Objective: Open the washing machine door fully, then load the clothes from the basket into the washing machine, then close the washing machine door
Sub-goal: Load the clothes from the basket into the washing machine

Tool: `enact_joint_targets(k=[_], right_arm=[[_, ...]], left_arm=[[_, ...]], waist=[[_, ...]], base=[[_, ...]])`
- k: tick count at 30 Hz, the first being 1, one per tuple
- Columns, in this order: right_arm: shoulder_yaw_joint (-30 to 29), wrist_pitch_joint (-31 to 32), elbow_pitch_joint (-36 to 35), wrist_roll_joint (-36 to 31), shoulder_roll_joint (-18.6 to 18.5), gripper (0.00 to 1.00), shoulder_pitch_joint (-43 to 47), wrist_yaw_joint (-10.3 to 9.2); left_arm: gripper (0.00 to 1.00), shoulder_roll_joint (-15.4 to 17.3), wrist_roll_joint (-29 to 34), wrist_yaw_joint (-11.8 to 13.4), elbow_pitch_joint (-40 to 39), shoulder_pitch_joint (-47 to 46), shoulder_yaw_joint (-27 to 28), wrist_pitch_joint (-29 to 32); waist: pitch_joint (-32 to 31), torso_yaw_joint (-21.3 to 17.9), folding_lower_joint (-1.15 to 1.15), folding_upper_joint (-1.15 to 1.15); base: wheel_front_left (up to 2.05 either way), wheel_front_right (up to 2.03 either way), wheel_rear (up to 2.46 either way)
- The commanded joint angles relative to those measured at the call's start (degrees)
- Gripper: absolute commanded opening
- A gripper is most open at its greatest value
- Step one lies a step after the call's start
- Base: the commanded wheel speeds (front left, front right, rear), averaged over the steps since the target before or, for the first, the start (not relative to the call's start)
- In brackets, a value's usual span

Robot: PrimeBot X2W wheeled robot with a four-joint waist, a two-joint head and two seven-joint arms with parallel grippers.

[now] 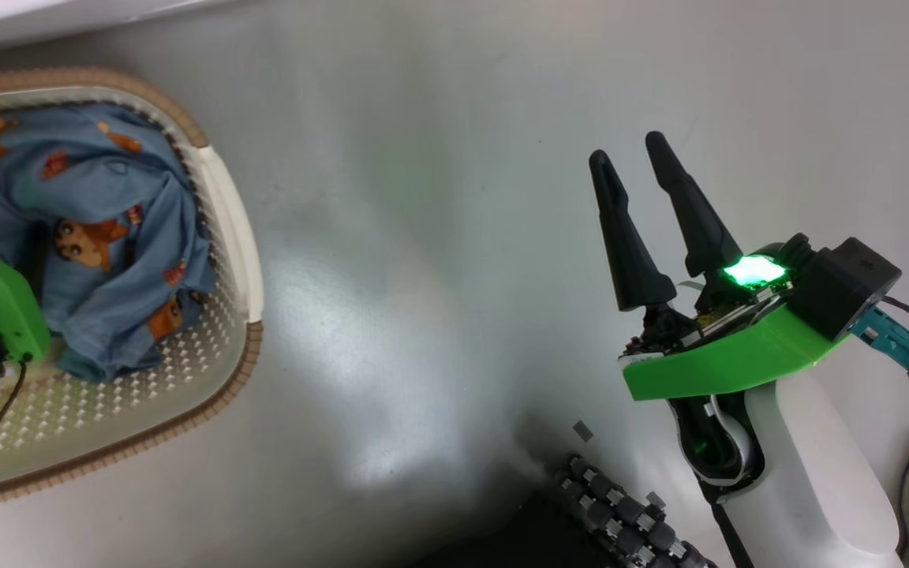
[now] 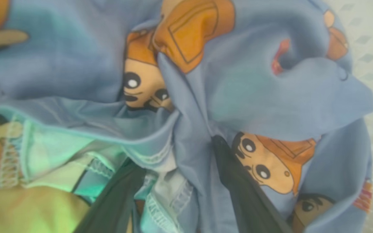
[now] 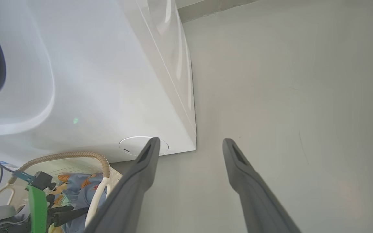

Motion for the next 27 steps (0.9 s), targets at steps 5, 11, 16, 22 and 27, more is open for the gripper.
enact_joint_targets(k=[5, 11, 16, 22, 27], right_arm=[[1.3, -0.7, -1.0, 1.3, 0.0, 1.0, 1.6, 0.09], [0.8, -0.7, -0.7, 1.0, 0.0, 1.0, 1.4, 0.09], [0.3, -0.7, -0.5, 0.6, 0.0, 1.0, 1.1, 0.09], [-0.2, -0.7, 0.3, -0.2, 0.0, 1.0, 1.1, 0.09], [-0.6, -0.7, 1.2, -1.0, 0.0, 1.0, 1.5, 0.09]], left_arm=[[0.05, 2.5, -1.1, -0.1, 1.7, -0.9, -0.7, 1.7], [0.0, 2.3, -2.7, -0.1, 1.5, -1.5, -2.2, 0.2], [0.0, 2.2, -5.0, -0.1, 0.3, 0.1, -3.5, -2.3], [0.0, 2.5, -8.0, -0.1, -3.1, 3.1, -5.5, -6.1], [0.0, 2.9, -11.0, -0.1, -6.3, 6.1, -6.7, -9.5]], waist=[[0.3, -0.9, 0.0, 0.0], [-0.7, -0.2, 0.0, 0.0], [-3.1, 0.9, 0.0, 0.0], [-7.6, 2.7, 0.0, 0.0], [-12.4, 4.0, 0.0, 0.0]], base=[[0.0, 0.0, 0.0], [0.0, 0.0, 0.0], [0.0, 0.0, 0.0], [0.0, 0.0, 0.0], [0.0, 0.0, 0.0]])
